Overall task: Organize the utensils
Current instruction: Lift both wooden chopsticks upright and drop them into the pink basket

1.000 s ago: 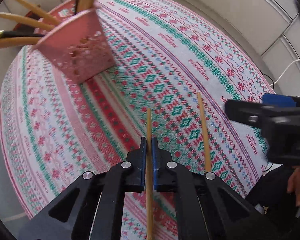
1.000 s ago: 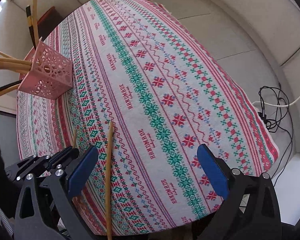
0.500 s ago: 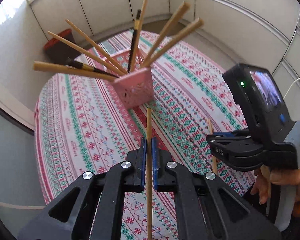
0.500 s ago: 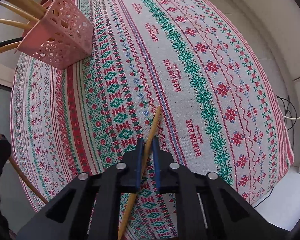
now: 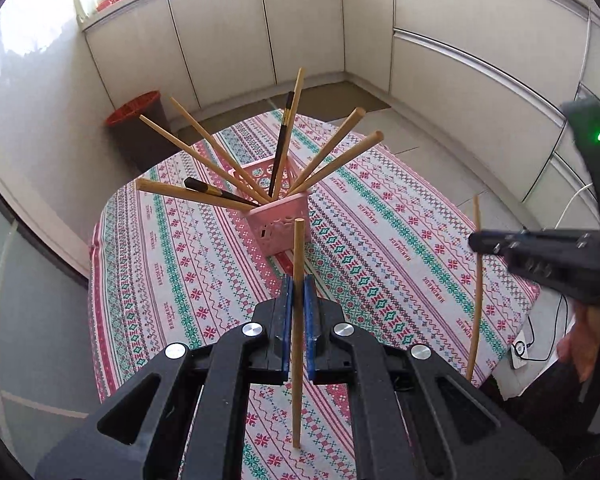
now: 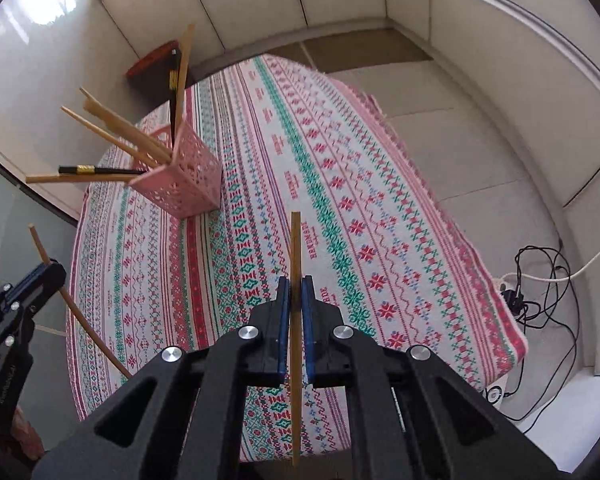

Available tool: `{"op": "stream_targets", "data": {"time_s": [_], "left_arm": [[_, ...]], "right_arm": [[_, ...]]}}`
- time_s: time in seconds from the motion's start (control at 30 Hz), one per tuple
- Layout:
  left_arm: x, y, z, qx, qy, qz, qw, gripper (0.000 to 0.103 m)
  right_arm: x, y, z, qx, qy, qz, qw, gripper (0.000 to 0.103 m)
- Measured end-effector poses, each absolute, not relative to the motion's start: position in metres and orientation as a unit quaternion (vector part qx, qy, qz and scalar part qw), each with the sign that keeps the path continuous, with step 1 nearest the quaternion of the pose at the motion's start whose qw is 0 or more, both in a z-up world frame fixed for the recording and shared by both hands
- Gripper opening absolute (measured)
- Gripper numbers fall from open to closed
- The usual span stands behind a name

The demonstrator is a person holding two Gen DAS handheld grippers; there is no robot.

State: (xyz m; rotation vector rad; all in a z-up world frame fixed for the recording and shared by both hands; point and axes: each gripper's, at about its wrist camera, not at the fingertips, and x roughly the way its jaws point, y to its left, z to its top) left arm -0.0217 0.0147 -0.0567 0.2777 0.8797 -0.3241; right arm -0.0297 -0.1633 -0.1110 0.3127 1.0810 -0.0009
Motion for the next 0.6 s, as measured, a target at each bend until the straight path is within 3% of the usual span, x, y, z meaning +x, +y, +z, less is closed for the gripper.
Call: {"op": "stream_targets", "data": {"time_s": [0.3, 0.6], "left_arm": [[-0.039, 0.026, -0.02, 0.078, 0.394, -0.19, 0.896, 0.005], [-0.026, 0.033, 0.056, 0.043, 0.328, -0.195, 0.923, 0.005]], "right_arm": [[-0.053, -0.177, -0.041, 0.134, 0.449, 0.014, 0.883, 0.006], [-0.037, -0.194, 0.064, 0.144, 0.354, 0.012, 0.924, 0.006]]}}
